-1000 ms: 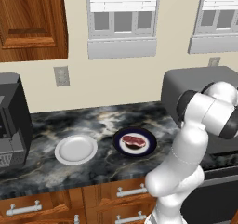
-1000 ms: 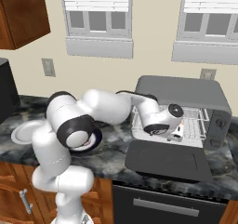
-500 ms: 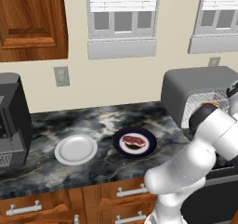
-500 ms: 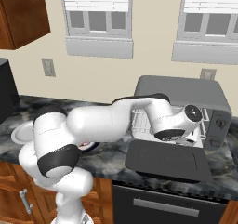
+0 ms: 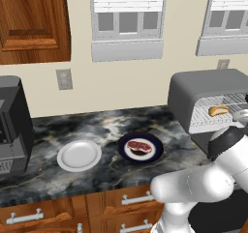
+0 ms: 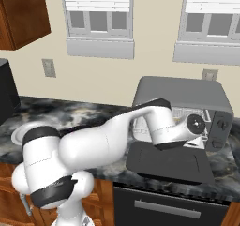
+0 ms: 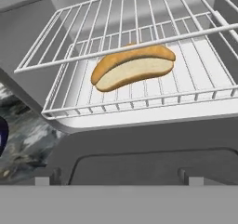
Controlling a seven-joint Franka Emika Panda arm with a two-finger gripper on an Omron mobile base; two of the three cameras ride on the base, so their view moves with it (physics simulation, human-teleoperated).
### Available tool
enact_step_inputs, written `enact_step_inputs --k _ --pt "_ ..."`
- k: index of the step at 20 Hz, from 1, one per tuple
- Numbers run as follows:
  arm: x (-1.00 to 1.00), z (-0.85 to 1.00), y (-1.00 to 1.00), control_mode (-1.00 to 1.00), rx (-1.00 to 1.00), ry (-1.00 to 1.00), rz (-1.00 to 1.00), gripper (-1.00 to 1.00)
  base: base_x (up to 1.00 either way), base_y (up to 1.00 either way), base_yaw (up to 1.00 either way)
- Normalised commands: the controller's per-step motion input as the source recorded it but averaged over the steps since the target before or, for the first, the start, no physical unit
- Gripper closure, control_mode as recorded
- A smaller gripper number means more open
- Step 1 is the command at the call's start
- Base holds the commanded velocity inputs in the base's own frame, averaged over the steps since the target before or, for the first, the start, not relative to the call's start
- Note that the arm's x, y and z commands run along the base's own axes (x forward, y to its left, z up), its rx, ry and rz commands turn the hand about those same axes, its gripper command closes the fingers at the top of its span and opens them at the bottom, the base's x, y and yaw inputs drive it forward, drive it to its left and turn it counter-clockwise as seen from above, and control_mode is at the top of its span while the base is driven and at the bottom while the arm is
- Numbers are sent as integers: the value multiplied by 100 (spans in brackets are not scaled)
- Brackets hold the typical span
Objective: Open the toaster oven door. Place the hotdog bun on the bottom rack in the toaster oven and place the steak on the top rack.
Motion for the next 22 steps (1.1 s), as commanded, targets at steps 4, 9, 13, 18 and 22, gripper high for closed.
enact_step_inputs --k 4,9,13,18,22 --pt "3 7 0 -100 0 -13 -3 -100 0 0 0" --pt "9 42 -20 -100 13 0 -5 -100 0 0 0" --pt "8 28 -16 -100 21 1 -6 -100 0 0 0" --pt "40 15 -3 -100 23 0 -8 -100 0 0 0" --pt "72 -6 0 -100 9 -4 -8 -100 0 0 0"
